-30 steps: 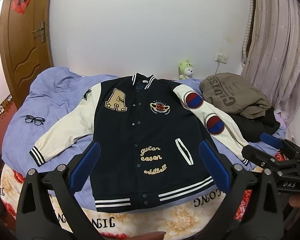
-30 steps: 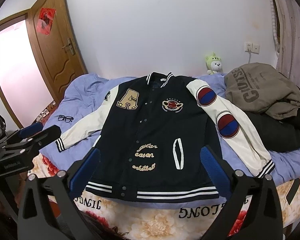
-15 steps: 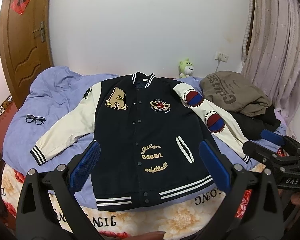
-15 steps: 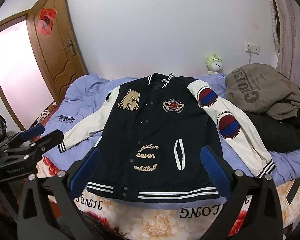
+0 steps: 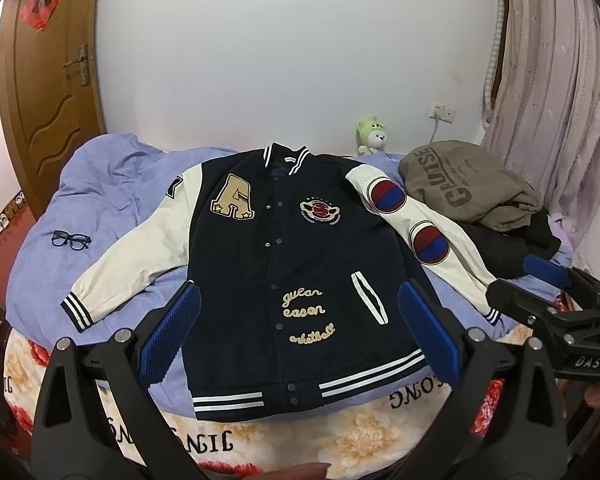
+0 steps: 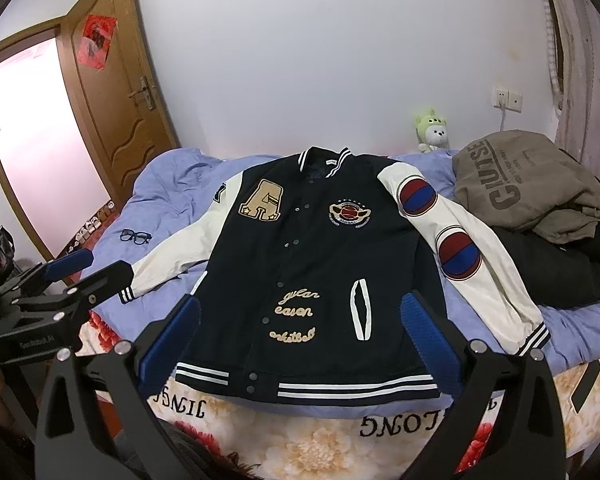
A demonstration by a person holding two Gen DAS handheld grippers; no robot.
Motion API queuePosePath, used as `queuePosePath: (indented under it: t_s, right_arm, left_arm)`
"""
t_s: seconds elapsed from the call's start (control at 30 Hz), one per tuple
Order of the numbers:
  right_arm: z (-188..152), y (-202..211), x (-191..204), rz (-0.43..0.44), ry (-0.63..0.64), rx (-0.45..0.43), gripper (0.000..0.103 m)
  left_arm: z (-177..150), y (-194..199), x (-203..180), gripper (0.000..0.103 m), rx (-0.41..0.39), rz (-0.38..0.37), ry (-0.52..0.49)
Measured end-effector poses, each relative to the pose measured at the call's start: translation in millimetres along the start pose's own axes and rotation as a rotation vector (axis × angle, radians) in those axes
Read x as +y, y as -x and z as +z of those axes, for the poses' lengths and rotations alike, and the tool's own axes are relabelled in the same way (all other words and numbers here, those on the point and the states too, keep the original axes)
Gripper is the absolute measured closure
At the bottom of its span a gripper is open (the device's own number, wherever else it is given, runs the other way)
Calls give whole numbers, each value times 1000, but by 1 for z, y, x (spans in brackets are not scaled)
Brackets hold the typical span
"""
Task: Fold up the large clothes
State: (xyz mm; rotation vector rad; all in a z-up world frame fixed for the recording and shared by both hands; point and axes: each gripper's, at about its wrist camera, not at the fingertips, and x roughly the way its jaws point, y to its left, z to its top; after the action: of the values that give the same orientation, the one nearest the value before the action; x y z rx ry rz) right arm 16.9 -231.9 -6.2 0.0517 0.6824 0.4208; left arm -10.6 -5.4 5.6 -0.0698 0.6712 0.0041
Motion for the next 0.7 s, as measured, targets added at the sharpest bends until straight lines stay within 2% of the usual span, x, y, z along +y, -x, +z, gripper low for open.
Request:
queuePosePath:
  t_s: [0.53,0.7]
  right_arm:
    - [0,-3,0,-2,34,8,5]
    - [-4,-9,-1,3,48,17,5]
  left_arm:
    - [0,-2,-1,6,-2,2,-2]
    - [-5,-12,0,6,20,-9,11]
